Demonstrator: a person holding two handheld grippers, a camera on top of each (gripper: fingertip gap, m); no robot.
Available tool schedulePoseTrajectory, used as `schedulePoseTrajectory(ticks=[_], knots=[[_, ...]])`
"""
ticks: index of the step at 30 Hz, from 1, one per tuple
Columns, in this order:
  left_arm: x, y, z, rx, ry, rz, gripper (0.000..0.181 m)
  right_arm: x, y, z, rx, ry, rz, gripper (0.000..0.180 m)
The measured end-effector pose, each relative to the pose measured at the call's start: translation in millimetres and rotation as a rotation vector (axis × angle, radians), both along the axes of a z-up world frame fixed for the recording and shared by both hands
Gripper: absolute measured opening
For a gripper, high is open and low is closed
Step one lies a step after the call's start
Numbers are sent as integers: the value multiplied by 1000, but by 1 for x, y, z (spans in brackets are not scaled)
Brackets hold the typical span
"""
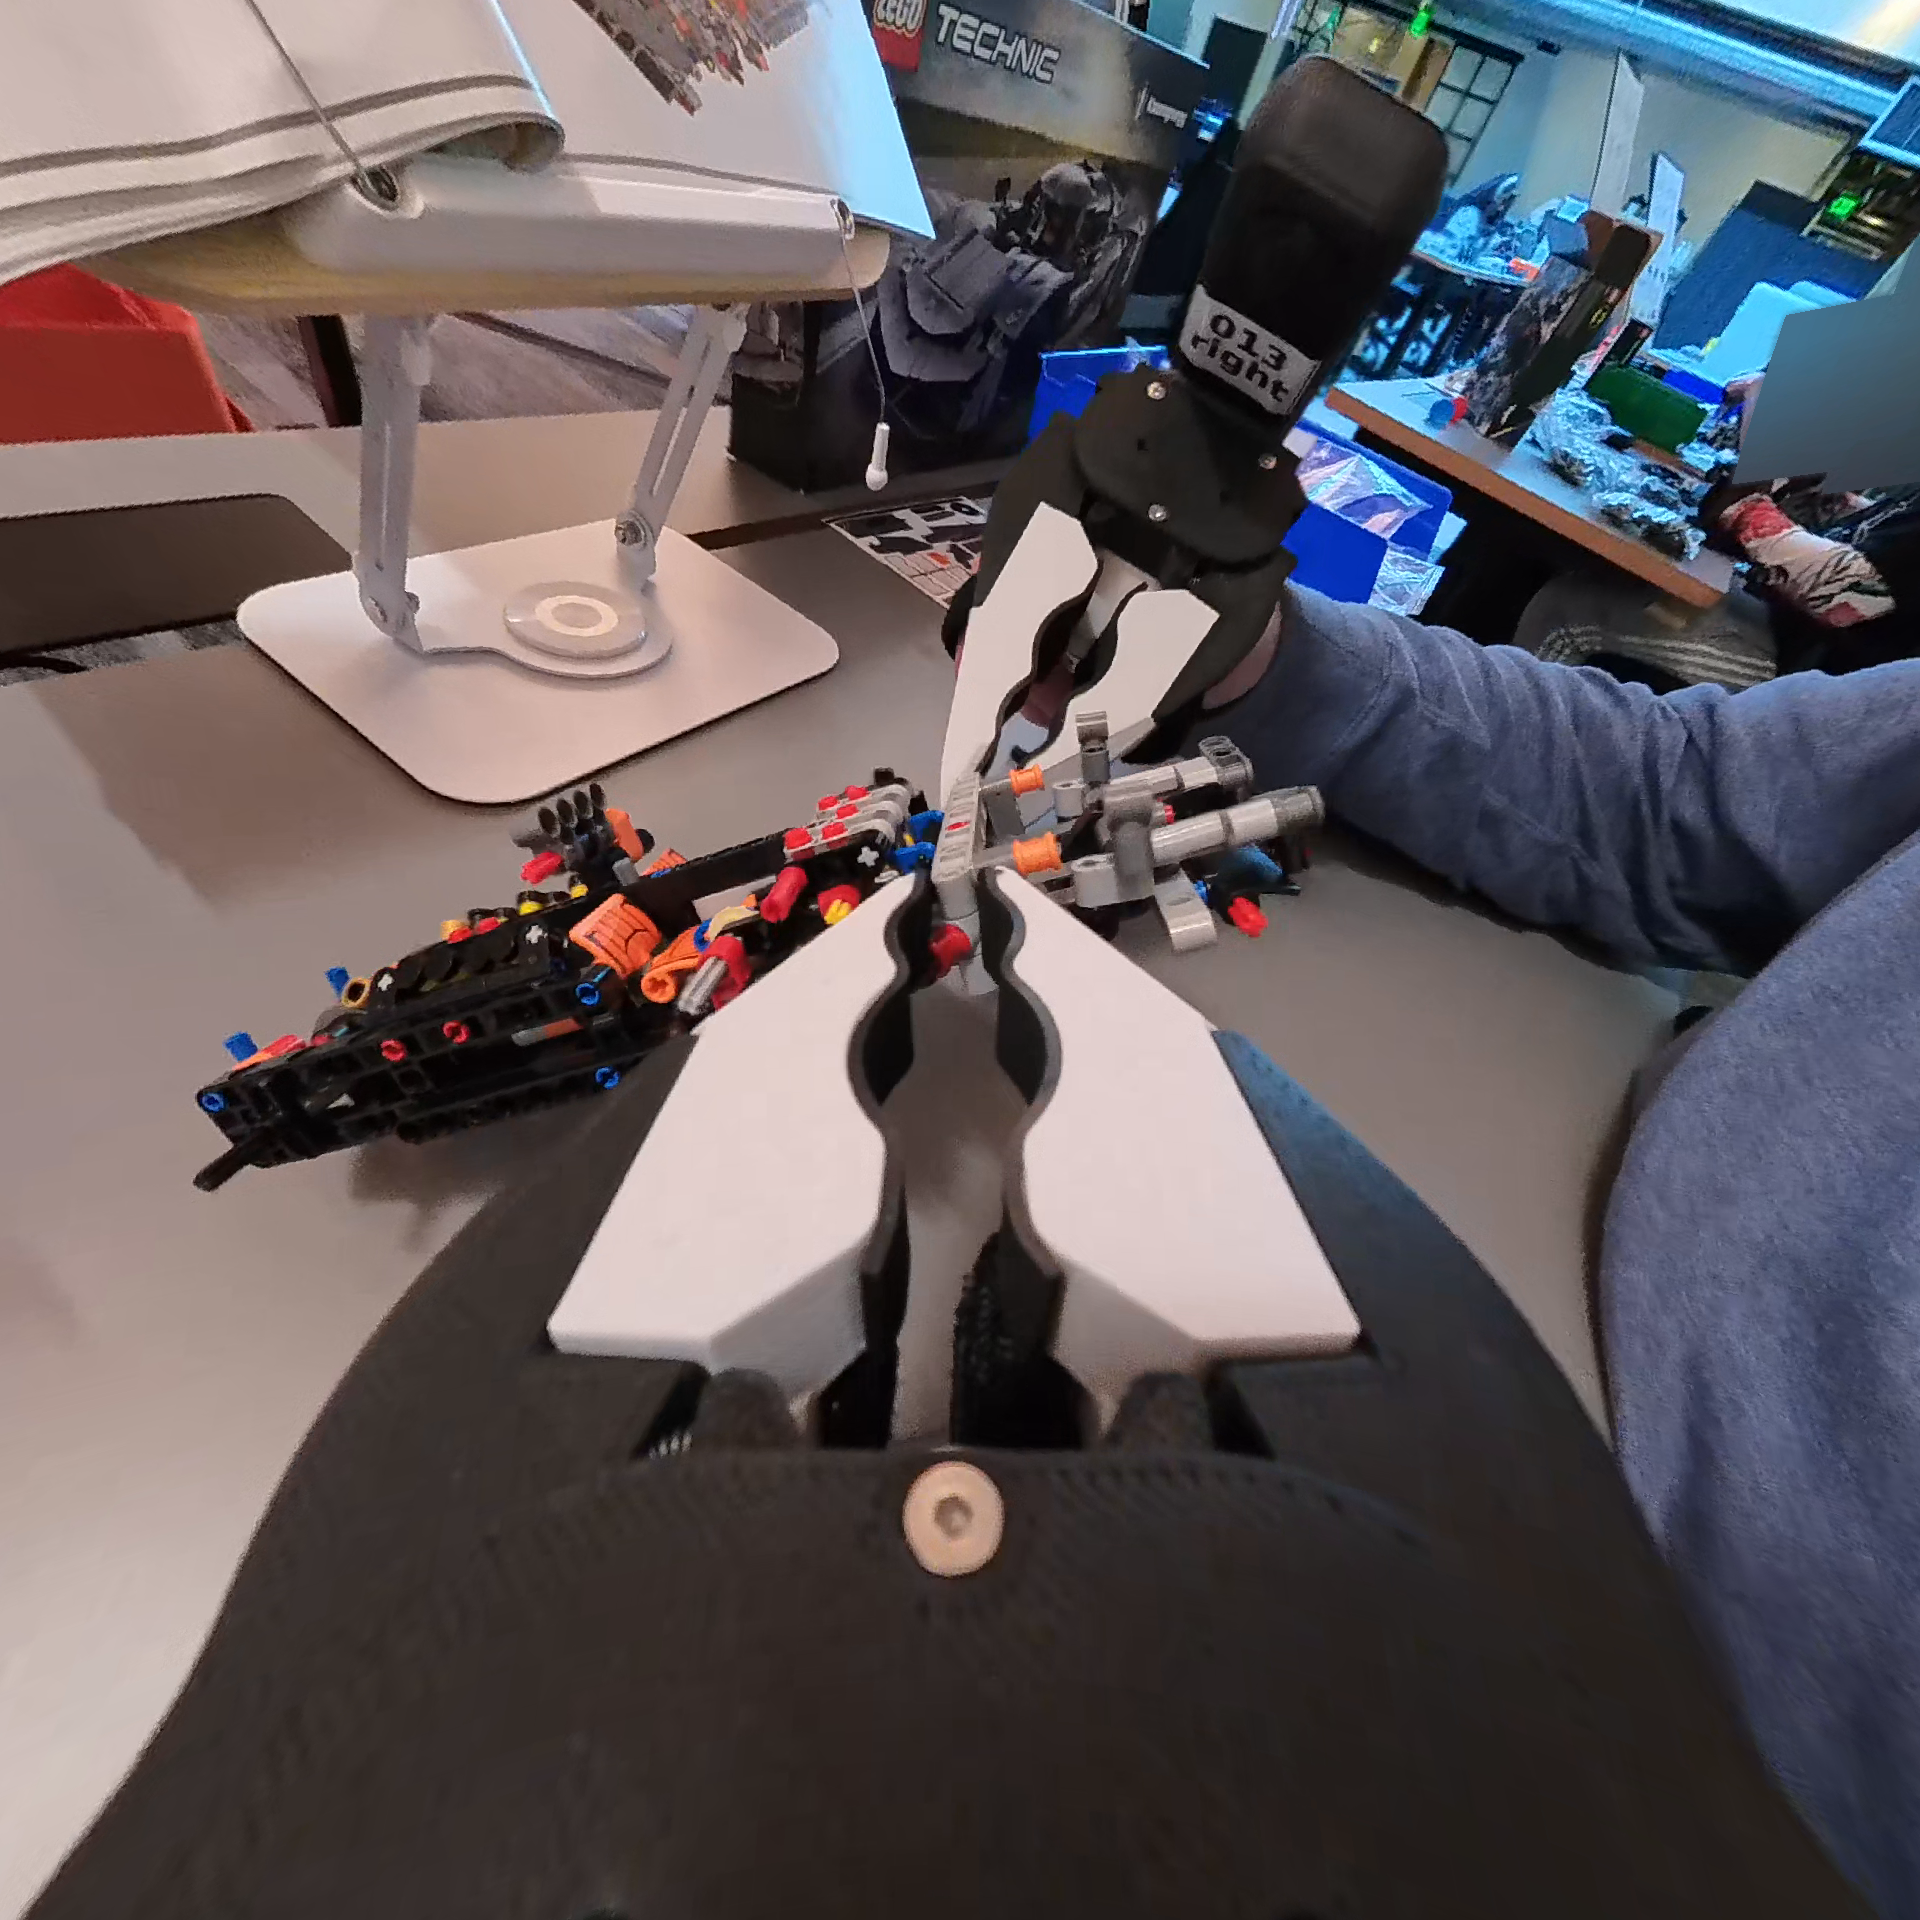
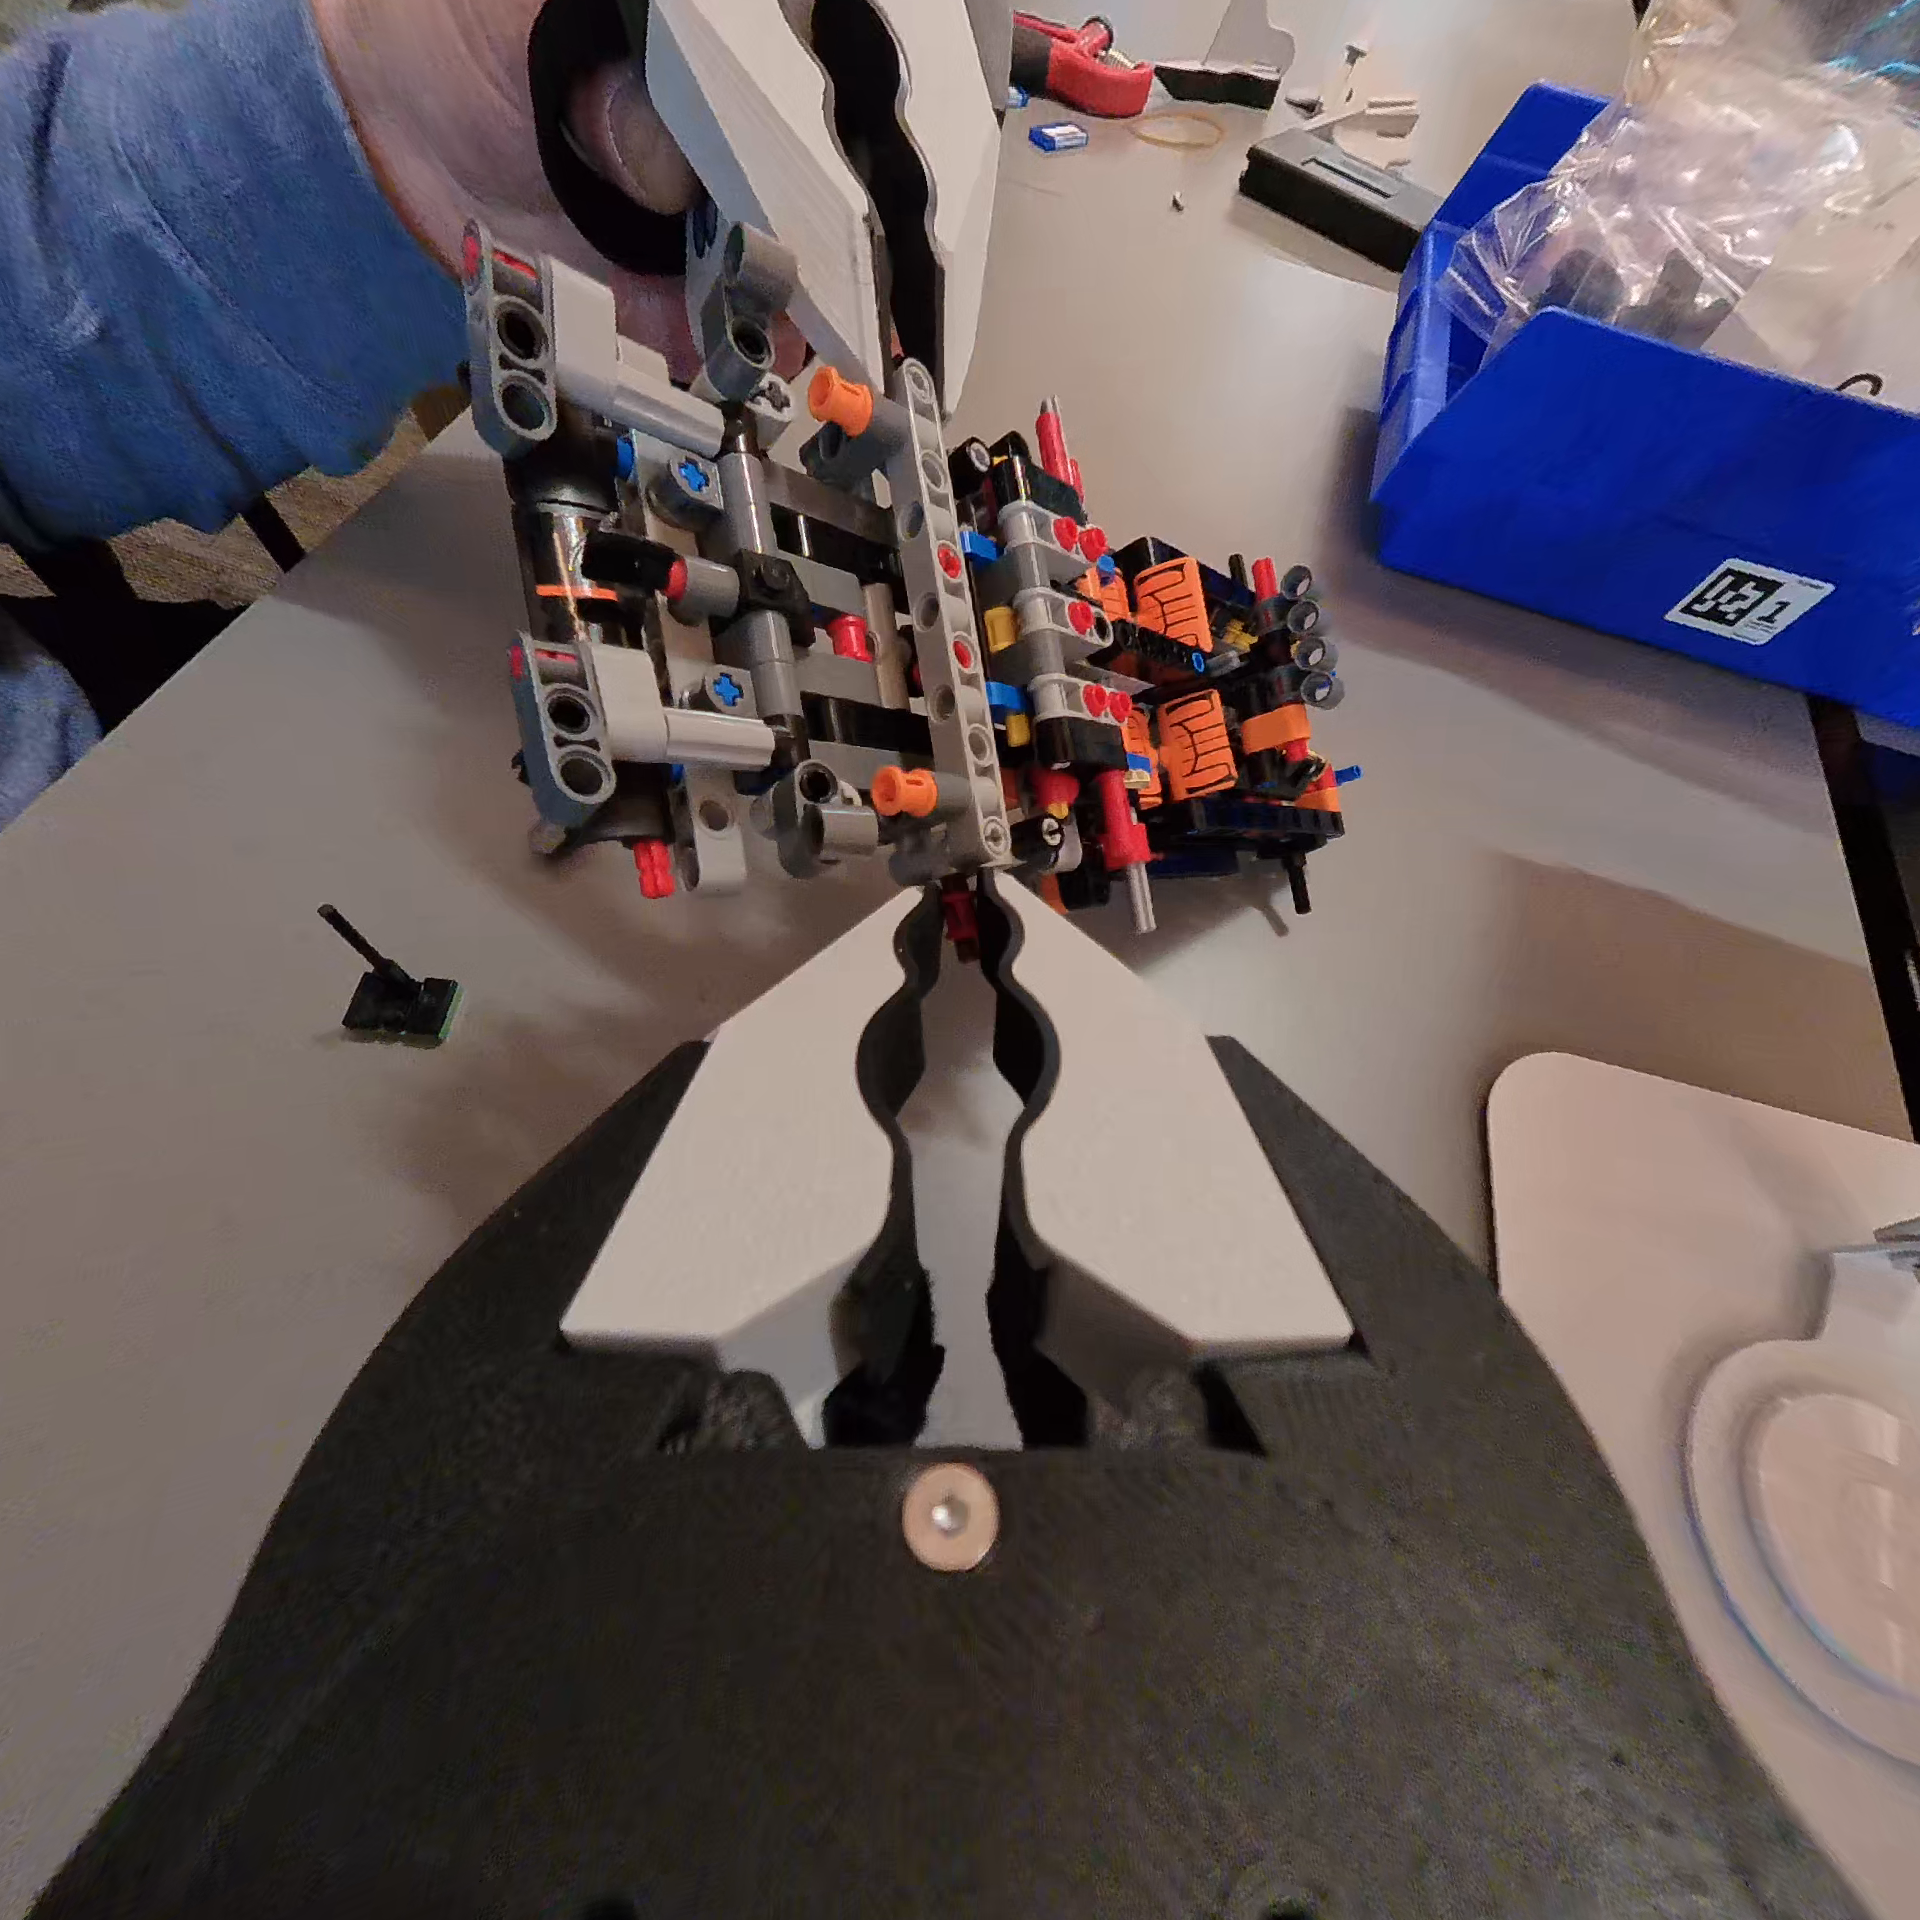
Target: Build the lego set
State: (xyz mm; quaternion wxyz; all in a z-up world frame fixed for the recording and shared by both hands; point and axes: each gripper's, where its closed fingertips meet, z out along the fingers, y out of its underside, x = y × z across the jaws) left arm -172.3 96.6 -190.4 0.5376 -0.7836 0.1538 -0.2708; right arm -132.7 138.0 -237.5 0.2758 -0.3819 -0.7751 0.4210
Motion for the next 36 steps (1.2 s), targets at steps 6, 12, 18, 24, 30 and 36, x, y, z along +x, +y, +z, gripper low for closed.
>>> schedulePoseTrajectory(ticks=[6, 12, 18, 24, 30, 36], knots=[[0, -2, 4, 57, 6, 14, 14, 0, -1, 1, -28, 4, 3, 4], [-2, -8, 10, 161, 76, 34, 25, 1, 2, 1, -50, 6, 2, 4], [-9, -11, -8, 223, 429, 118, 56, 2, 1, -1, -45, 1, 9, 4], [7, -1, -15, 319, 790, 145, 70, 3, -1, -3, -33, -7, 16, 4], [20, 5, -14, 384, 956, 144, 50, 5, -3, -2, -34, -12, 34, 4], [24, 6, -17, 395, 1012, 137, 33, 8, -5, -4, -34, -27, 47, 4]])
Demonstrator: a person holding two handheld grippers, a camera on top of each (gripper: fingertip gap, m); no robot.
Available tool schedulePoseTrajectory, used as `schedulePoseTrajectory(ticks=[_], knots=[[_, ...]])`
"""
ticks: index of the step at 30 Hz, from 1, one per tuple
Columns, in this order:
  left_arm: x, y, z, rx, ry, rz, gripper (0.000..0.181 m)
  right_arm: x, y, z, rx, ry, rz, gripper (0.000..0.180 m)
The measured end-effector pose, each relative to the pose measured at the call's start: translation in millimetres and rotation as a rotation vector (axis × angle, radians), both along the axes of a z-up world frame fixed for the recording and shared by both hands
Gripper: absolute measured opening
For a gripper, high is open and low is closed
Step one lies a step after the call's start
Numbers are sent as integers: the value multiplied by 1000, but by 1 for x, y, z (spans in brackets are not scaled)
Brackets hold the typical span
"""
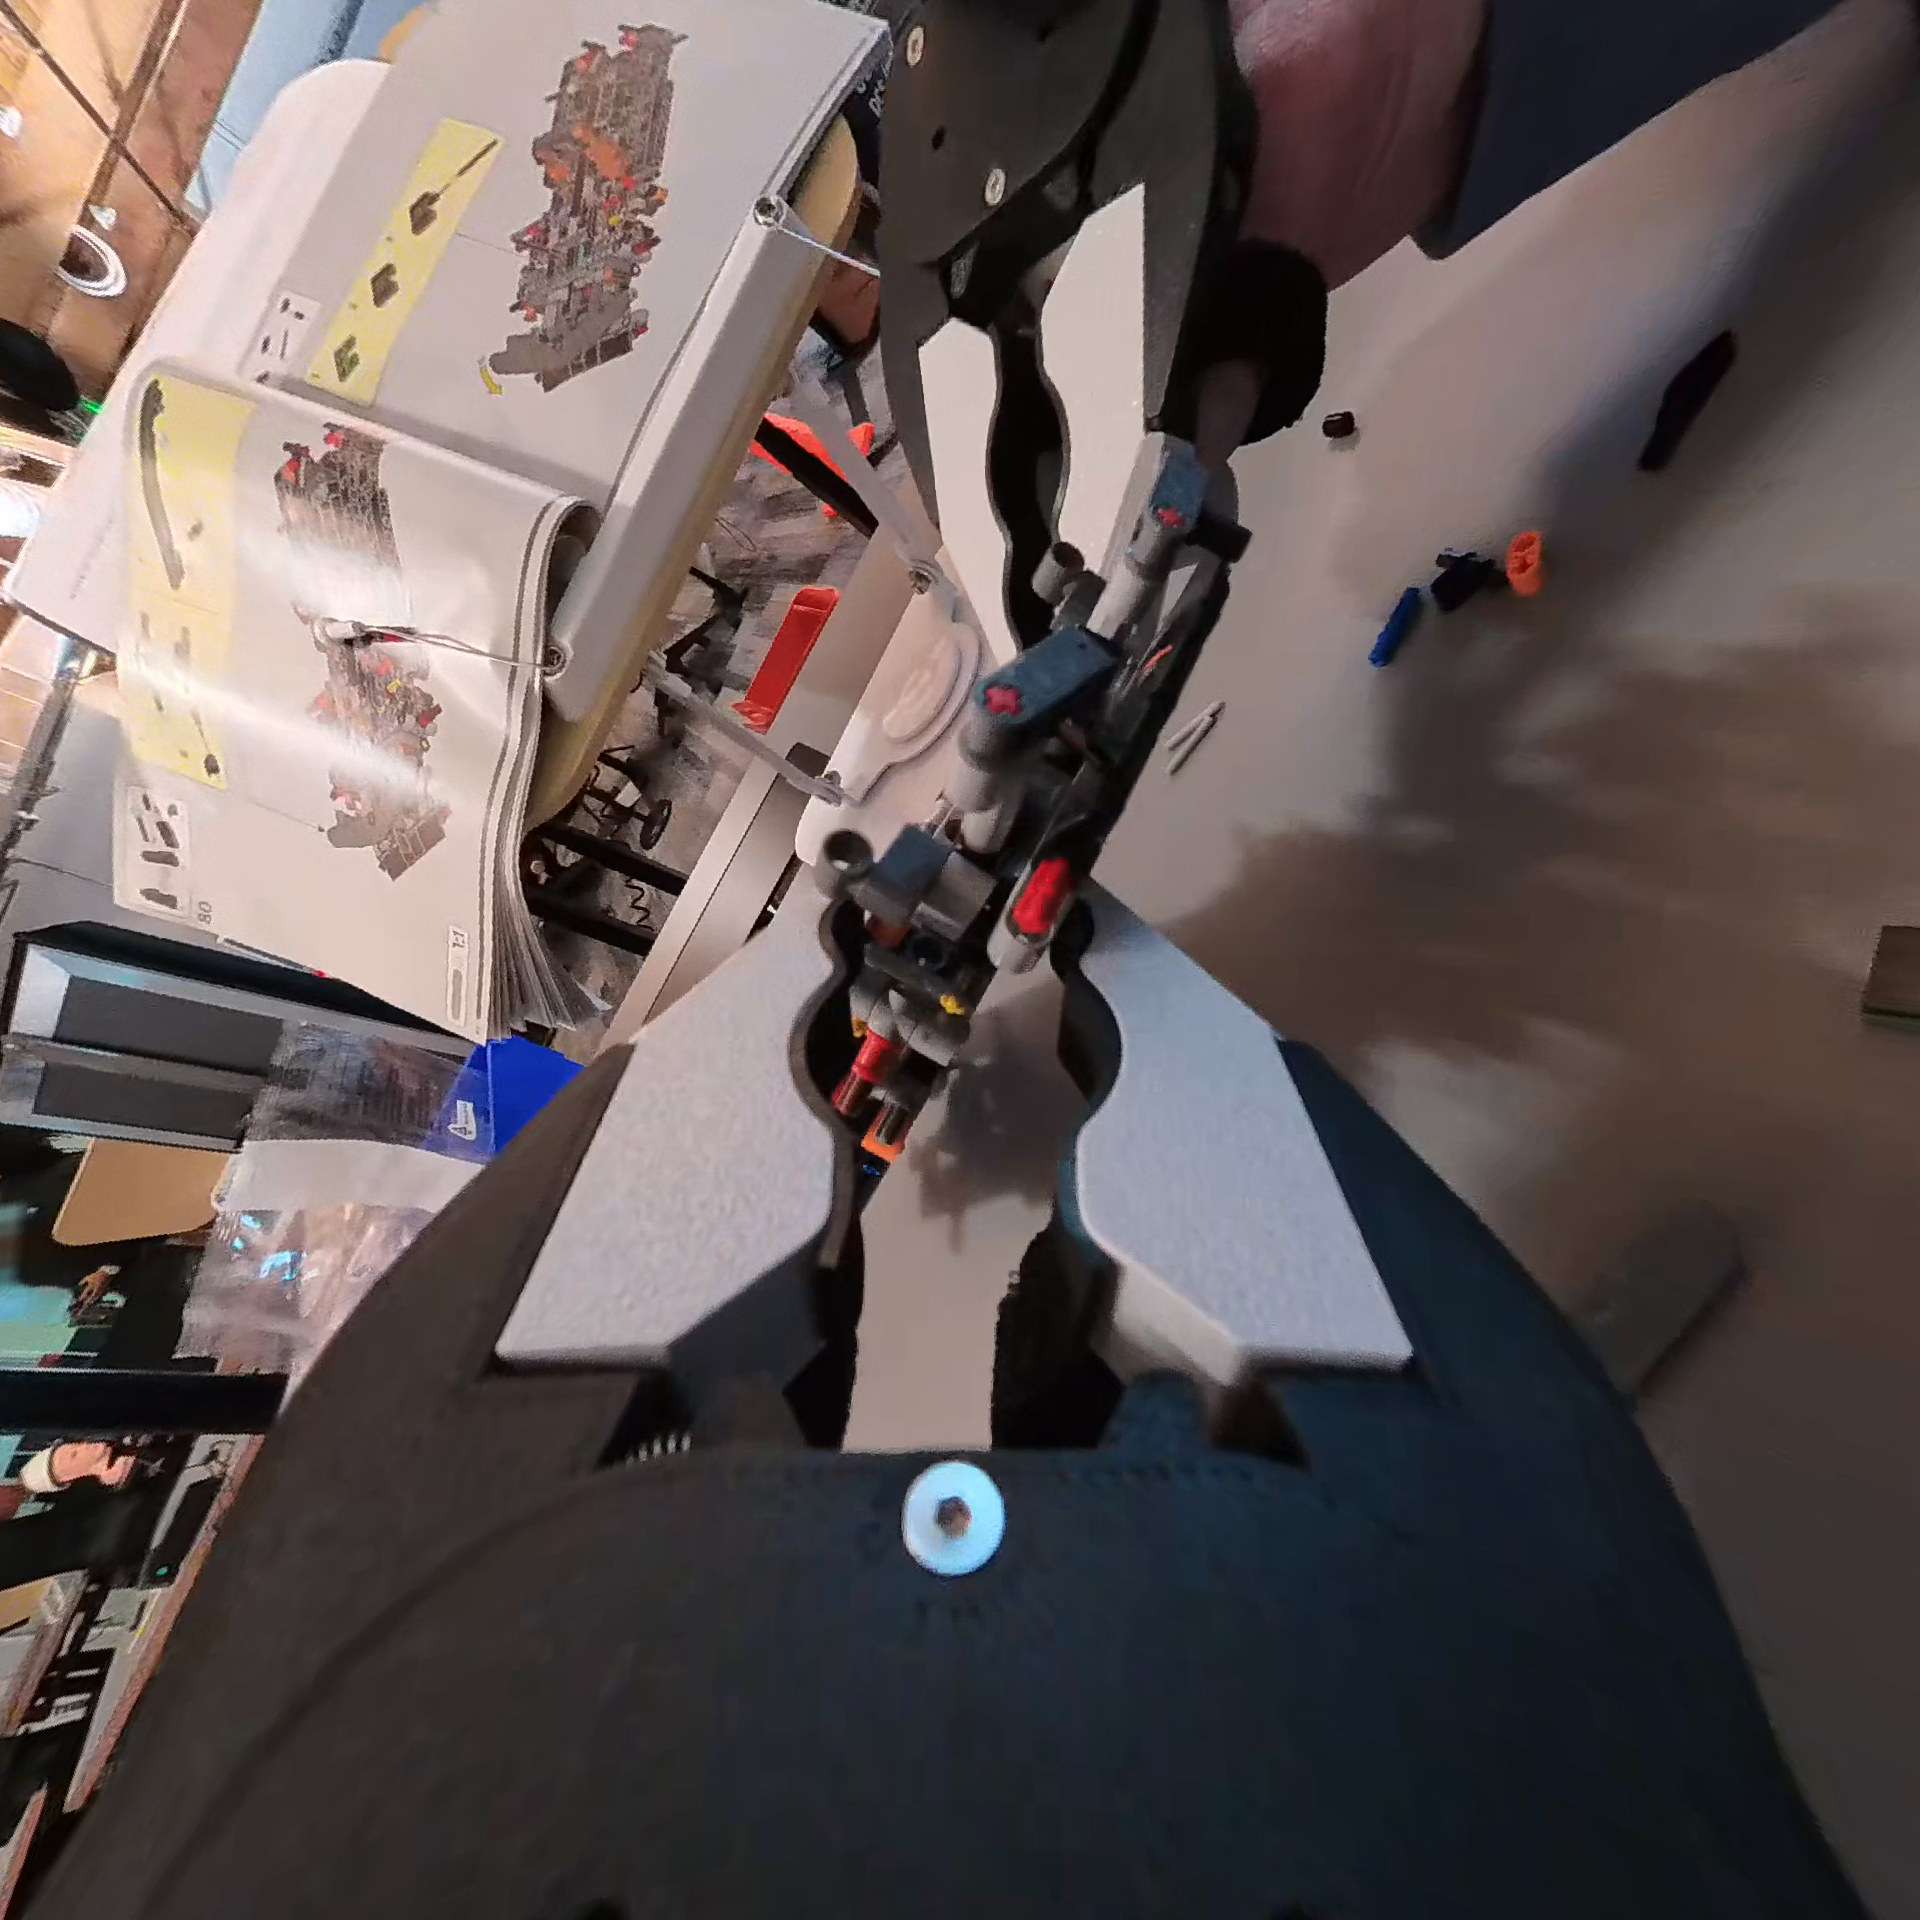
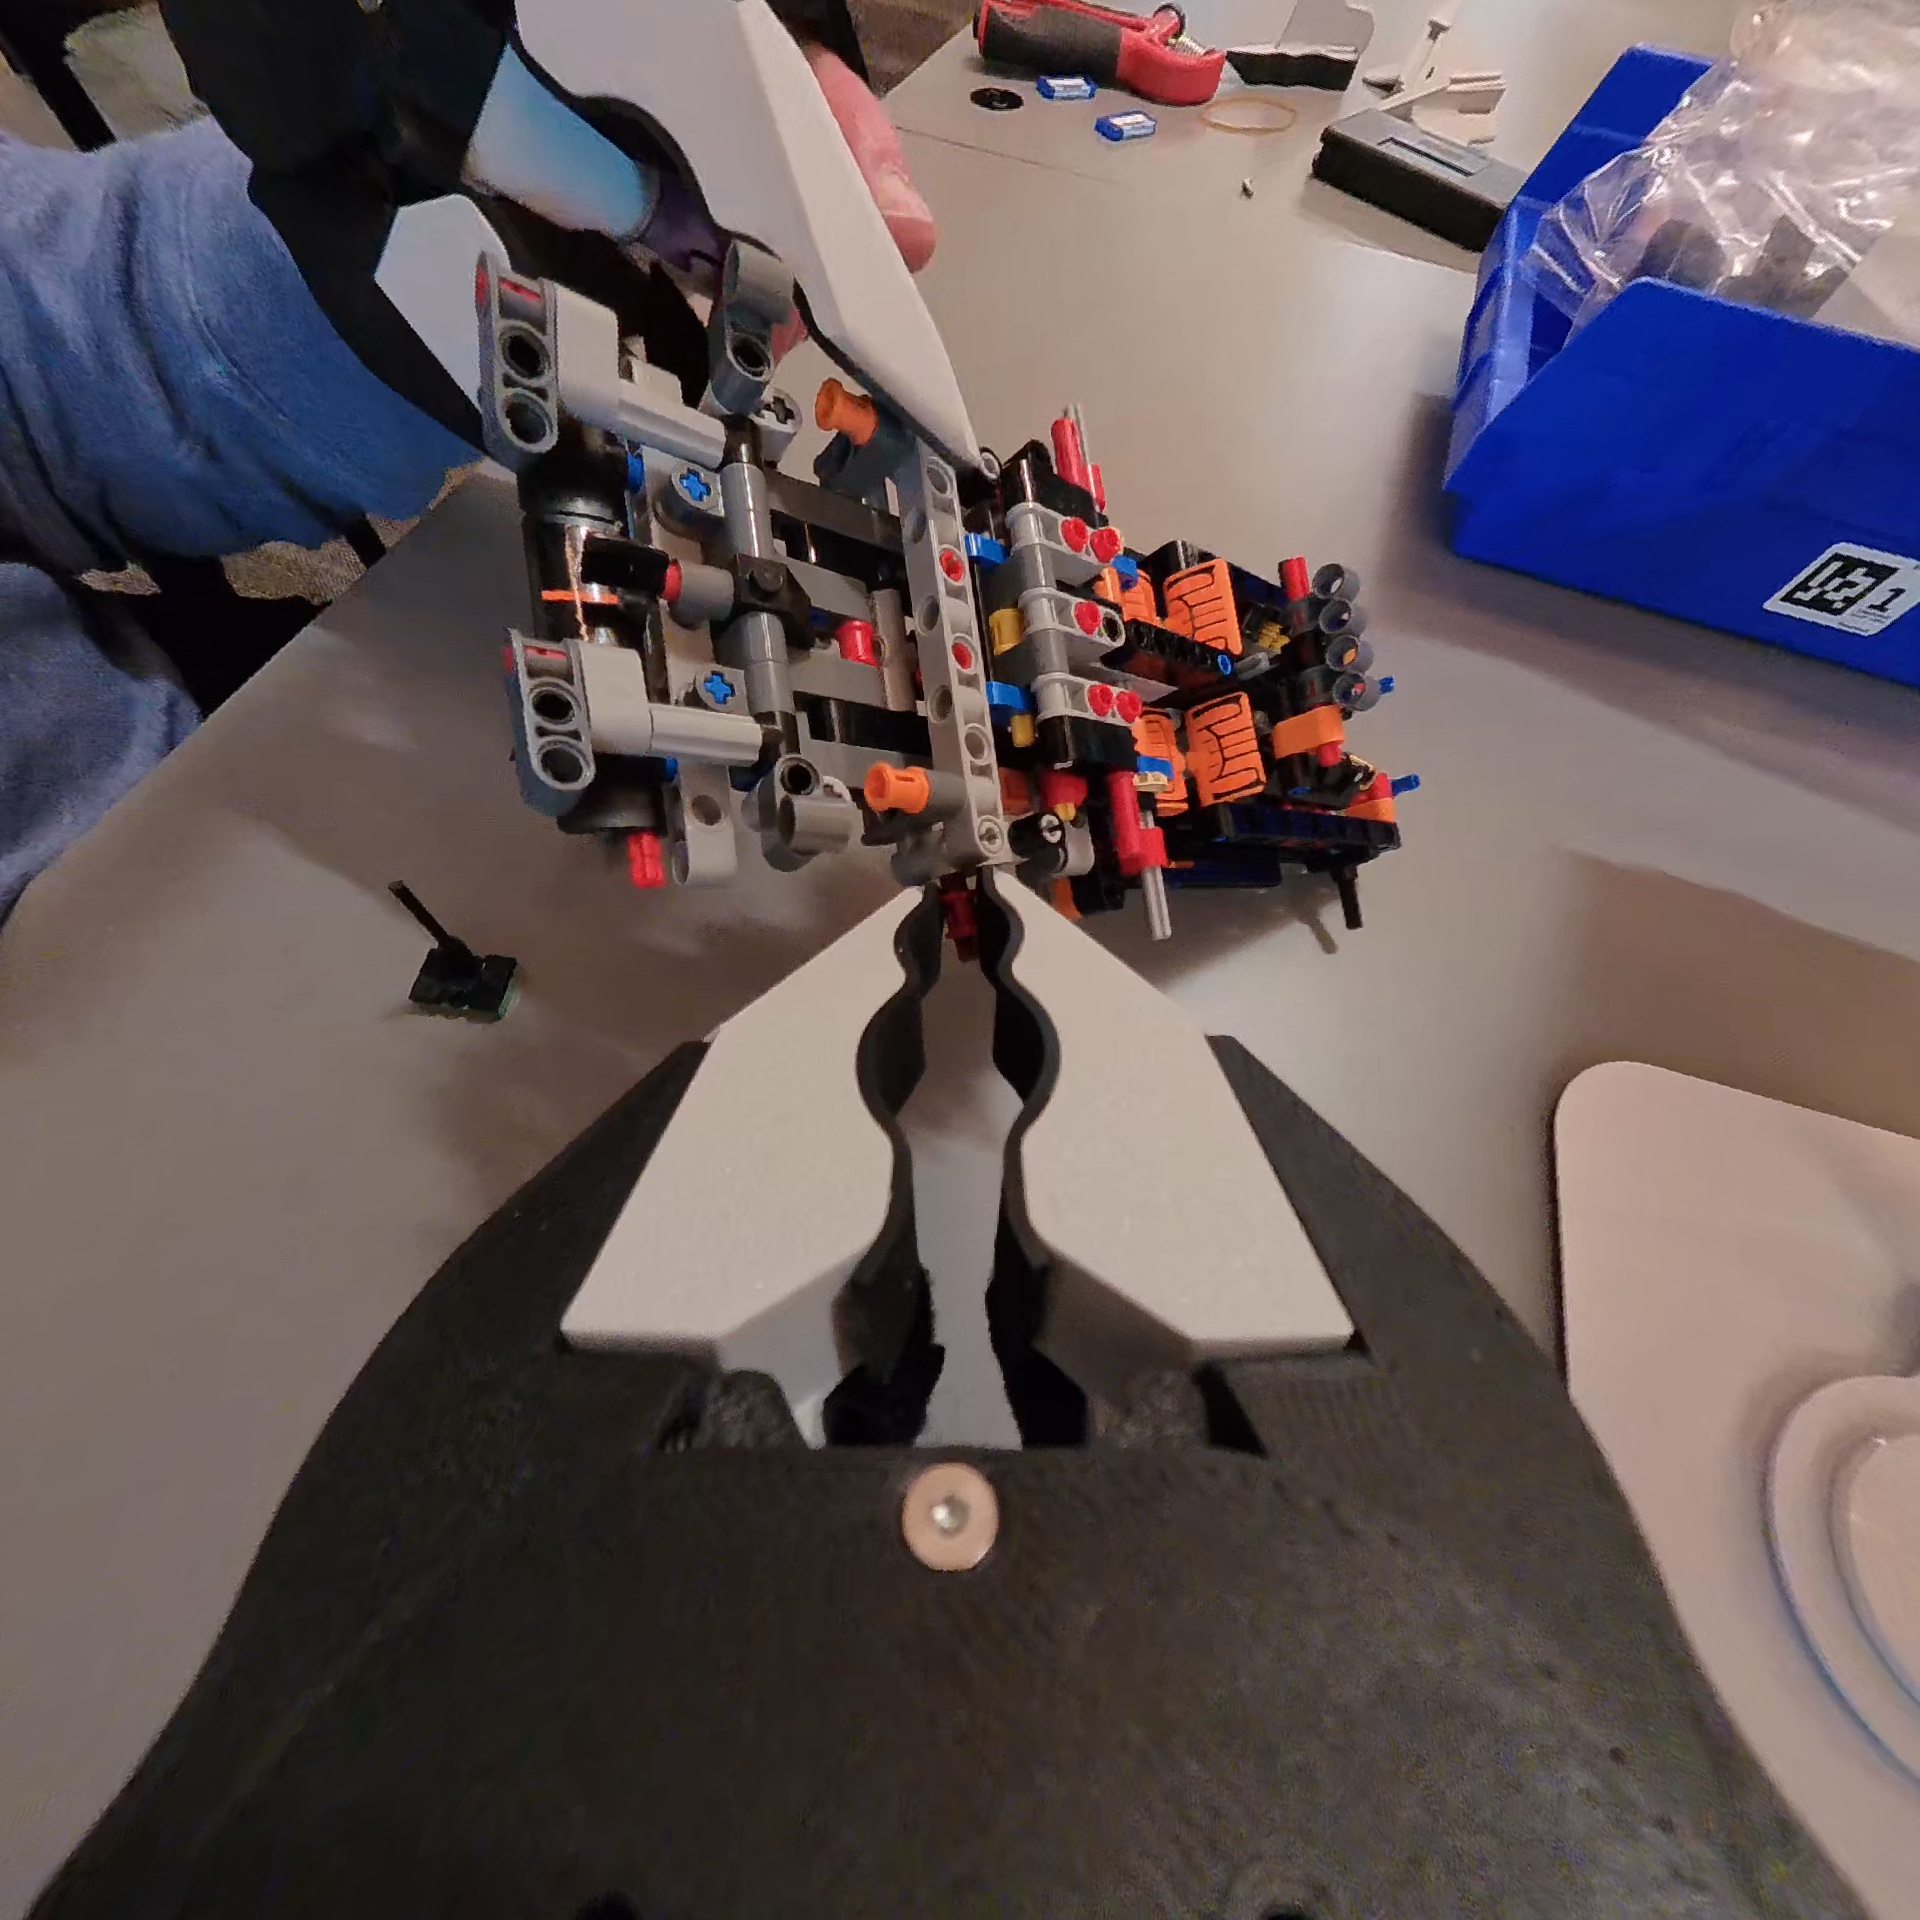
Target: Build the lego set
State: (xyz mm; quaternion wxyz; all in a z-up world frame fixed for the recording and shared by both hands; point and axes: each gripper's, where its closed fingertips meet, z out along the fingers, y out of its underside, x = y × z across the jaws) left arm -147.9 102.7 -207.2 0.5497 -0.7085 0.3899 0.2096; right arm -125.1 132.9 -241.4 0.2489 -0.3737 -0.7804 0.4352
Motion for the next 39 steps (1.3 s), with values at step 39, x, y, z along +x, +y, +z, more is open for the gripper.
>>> schedulePoseTrajectory(ticks=[39], knots=[[-11, -3, -22, -34, -38, 38, 33, 66, 58, 13, 206, -121, -241, 13]])
